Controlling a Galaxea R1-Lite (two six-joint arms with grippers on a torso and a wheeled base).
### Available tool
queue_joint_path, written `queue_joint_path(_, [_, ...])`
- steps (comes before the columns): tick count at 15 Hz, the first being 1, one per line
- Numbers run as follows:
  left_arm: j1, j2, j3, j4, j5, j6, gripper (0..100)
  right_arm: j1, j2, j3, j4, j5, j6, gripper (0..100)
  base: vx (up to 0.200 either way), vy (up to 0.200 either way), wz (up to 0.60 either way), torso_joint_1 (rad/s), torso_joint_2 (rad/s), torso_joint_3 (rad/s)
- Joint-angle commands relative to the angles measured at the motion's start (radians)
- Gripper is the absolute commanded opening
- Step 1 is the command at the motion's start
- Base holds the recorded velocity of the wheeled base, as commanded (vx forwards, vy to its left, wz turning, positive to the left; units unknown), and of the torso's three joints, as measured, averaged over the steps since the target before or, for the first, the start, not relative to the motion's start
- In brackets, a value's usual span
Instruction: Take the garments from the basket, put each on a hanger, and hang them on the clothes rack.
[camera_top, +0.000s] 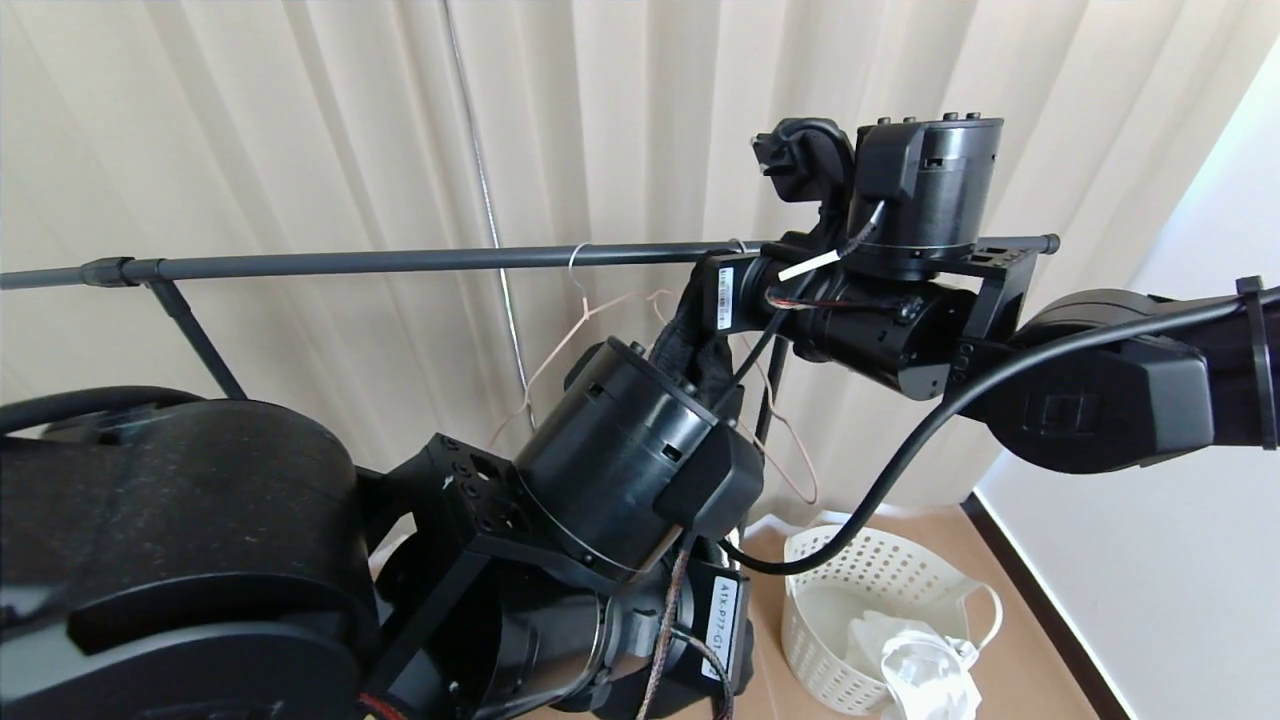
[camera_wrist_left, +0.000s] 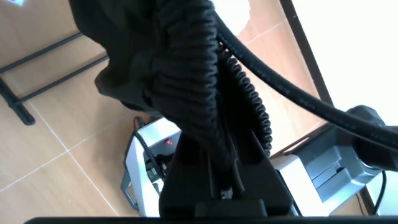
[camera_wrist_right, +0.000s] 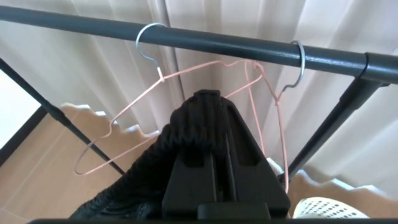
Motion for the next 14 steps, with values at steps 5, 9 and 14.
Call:
queue_joint_path(5, [0.14, -0.068, 0.041, 0.009, 0.048, 0.007, 0, -0.052, -0.117, 0.078, 0.082, 0.0, 0.068, 0, 0.0, 0.0, 0.0, 0.0, 0.0, 0.0])
queue_joint_path(9, [0.252, -0.068, 0.015, 0.0, 0.076, 0.055, 0, -0.08, -0.244, 0.231, 0.088, -0.001, 0.065, 0, 0.0, 0.0, 0.0, 0.0, 0.0, 0.0])
queue_joint_path(14, [0.355, 0.019, -0.21, 0.008, 0.129, 0.118, 0, -0.097, -0.333, 0.36, 0.221, 0.006, 0.059, 0, 0.0, 0.0, 0.0, 0.0, 0.0, 0.0])
